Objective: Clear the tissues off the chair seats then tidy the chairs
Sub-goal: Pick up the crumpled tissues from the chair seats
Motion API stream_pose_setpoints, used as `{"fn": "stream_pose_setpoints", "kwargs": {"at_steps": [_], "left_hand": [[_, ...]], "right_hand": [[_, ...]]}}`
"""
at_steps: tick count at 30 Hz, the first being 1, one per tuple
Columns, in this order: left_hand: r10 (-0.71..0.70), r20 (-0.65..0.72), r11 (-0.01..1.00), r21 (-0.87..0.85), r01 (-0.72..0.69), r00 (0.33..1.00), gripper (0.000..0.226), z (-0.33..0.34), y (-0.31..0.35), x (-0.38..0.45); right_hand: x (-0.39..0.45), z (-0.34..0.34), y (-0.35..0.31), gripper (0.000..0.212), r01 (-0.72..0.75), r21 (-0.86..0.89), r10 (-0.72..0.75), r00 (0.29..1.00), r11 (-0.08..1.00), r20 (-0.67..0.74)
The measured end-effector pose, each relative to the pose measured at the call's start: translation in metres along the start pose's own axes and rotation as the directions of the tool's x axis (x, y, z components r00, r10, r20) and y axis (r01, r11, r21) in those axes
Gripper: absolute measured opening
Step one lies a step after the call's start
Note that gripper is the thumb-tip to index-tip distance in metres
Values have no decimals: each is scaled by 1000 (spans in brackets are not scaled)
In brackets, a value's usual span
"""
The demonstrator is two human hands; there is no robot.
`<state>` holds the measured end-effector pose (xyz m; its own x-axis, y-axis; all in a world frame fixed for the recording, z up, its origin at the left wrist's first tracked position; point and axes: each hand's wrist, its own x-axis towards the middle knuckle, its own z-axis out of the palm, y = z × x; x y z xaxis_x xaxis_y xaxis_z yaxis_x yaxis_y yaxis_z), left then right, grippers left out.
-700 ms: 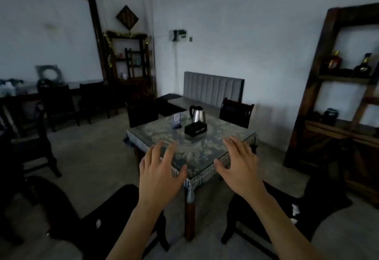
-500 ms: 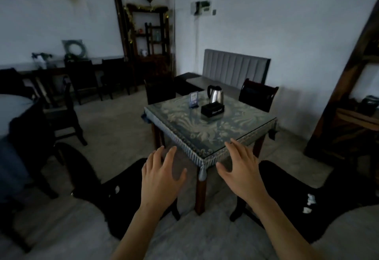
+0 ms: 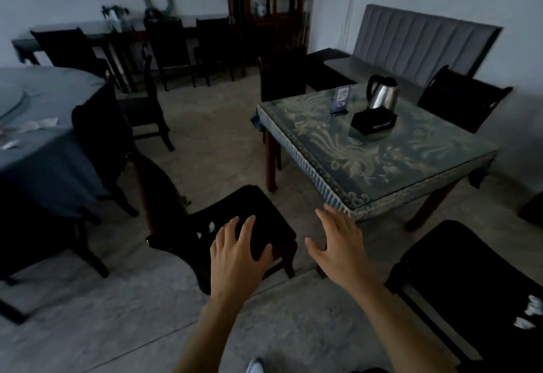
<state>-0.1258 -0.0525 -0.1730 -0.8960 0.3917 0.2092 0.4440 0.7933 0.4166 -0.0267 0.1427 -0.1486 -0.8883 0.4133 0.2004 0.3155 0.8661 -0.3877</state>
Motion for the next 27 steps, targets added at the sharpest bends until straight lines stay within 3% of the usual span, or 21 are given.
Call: {"fn": "stream_pose_setpoints", "kwargs": {"at_steps": [8, 19, 23, 27], "left_hand": [[-99, 13, 994, -38, 100, 995, 71, 10, -58, 101], [-281, -35, 956, -98, 276, 959, 70, 20, -103, 200], [-377, -82, 924, -99, 369, 922, 72, 31, -107, 240], [-502, -115, 864, -109, 491, 857, 71, 52, -107, 277]], "right_hand": [[118, 51, -43, 66, 39, 11, -40, 993, 999, 110], [262, 106, -68, 67, 199, 55, -207, 950, 978, 235], [325, 127, -68, 68, 280, 90, -294, 908, 956, 297], [387, 151, -64, 68, 351, 167, -389, 822, 921, 415]]}}
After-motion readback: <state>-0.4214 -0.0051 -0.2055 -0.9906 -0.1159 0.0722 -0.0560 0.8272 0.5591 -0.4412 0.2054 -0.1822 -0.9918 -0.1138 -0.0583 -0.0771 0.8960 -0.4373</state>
